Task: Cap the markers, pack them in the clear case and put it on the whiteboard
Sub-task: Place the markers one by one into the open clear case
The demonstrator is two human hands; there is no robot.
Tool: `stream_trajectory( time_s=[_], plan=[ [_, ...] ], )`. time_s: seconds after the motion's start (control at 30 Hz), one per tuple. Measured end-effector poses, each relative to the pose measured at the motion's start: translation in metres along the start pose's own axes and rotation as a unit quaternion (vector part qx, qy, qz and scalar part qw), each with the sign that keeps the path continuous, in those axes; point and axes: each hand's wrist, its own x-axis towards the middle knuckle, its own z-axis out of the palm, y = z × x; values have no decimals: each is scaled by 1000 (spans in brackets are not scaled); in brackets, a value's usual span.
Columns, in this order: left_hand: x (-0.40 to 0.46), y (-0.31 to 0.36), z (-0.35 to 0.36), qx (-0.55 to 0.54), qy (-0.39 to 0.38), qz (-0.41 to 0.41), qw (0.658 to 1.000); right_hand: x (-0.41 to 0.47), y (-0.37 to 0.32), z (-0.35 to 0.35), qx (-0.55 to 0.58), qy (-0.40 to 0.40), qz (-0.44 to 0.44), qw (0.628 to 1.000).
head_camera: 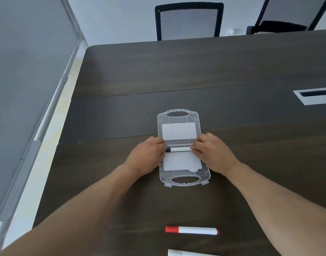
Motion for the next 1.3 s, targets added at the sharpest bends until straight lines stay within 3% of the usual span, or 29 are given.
stream_trajectory(
  time_s=[0.23,0.4,0.53,0.77,1.07,1.3],
  plan=[
    [-4,2,-3,5,13,-17,1000,-3,-7,-15,-4,19,8,1000],
    [-28,25,-21,-9,70,-24,997,-37,-41,-40,37,65,13,997],
    [-71,51,-27,-40,126,-27,991,-96,-67,-47,77,0,-19,997],
    [-149,92,-7,-75,-13,89,993,-169,-83,-24,74,-155,-37,984],
    [-156,107,17,-68,-63,47,995,-170,-83,-6,58,-101,-29,993],
    [-149,108,7,-35,-27,65,997,-160,-78,-17,3,-99,-87,991]
  ],
)
